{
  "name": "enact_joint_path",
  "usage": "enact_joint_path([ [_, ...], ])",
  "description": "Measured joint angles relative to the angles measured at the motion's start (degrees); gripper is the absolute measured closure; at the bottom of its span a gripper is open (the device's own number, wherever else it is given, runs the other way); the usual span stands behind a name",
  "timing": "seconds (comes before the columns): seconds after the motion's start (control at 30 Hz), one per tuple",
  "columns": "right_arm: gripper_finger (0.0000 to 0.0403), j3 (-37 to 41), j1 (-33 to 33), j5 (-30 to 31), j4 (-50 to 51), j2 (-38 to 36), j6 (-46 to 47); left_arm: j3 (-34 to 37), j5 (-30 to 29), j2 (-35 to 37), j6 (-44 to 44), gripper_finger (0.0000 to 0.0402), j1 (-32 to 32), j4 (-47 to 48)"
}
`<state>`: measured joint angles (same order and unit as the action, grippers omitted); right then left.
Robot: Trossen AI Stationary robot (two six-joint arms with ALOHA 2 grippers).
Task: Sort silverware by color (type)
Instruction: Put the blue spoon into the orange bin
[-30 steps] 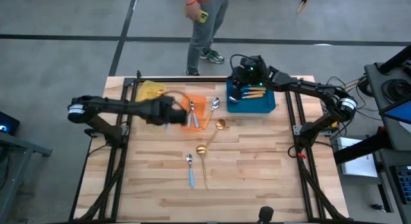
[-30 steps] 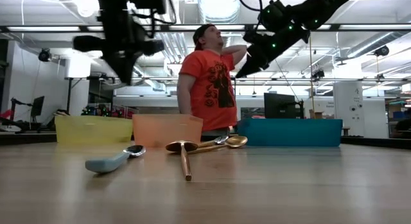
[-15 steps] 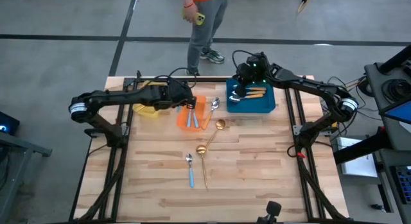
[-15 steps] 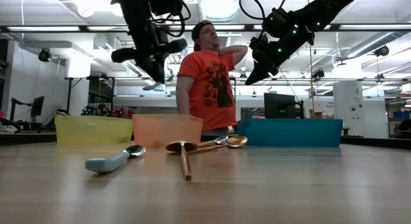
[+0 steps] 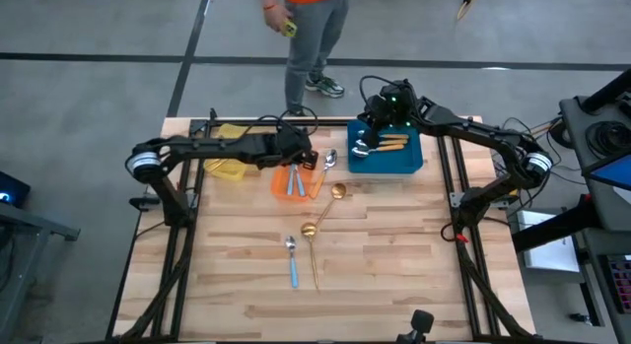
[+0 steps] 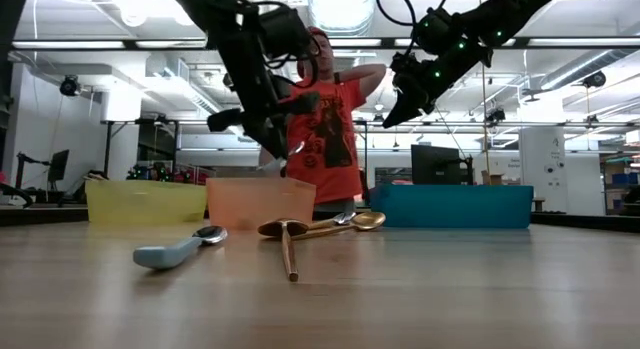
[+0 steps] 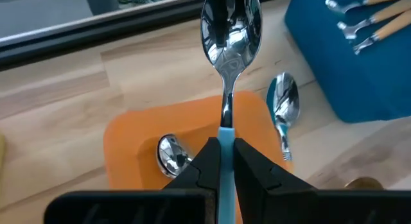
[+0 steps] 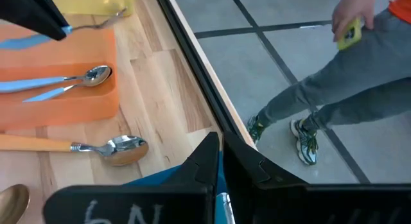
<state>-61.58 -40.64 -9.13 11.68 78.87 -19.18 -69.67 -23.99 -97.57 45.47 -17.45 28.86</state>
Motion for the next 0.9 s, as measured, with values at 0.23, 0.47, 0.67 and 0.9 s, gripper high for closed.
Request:
enact_joint_path([
  [0.23, 0.0390, 0.0, 0.0, 0.0, -0.4, 0.0, -0.1, 0.0, 1.1, -2.1, 1.4, 0.0392, 0.0, 0.1],
  [0.47, 0.0390, 0.0, 0.0, 0.0, -0.4, 0.0, 0.0, 0.0, 3.1, -3.8, 2.8, 0.0389, 0.1, 0.8],
  [0.67, 0.0390, 0.0, 0.0, 0.0, -0.5, 0.0, 0.0, 0.0, 4.1, -4.4, 4.2, 0.0381, 0.2, 1.2],
  [0.9, 0.0390, 0.0, 0.0, 0.0, -0.4, 0.0, 0.1, 0.0, 4.1, -4.4, 5.7, 0.0380, 0.2, 2.7],
])
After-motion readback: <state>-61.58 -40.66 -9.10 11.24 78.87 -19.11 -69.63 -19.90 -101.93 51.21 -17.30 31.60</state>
